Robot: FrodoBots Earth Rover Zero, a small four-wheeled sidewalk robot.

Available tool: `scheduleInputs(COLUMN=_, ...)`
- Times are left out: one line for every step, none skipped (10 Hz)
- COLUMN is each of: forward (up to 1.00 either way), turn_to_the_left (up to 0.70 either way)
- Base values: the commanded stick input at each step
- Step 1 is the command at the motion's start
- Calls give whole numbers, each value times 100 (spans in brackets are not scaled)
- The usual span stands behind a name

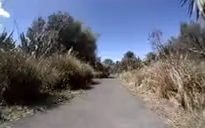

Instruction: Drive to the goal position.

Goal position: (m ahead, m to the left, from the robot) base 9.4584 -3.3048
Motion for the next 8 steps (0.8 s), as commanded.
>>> scheduleInputs(forward=70, turn_to_the_left=0)
scheduleInputs(forward=70, turn_to_the_left=0)
scheduleInputs(forward=70, turn_to_the_left=0)
scheduleInputs(forward=70, turn_to_the_left=0)
scheduleInputs(forward=70, turn_to_the_left=0)
scheduleInputs(forward=70, turn_to_the_left=0)
scheduleInputs(forward=70, turn_to_the_left=0)
scheduleInputs(forward=70, turn_to_the_left=0)
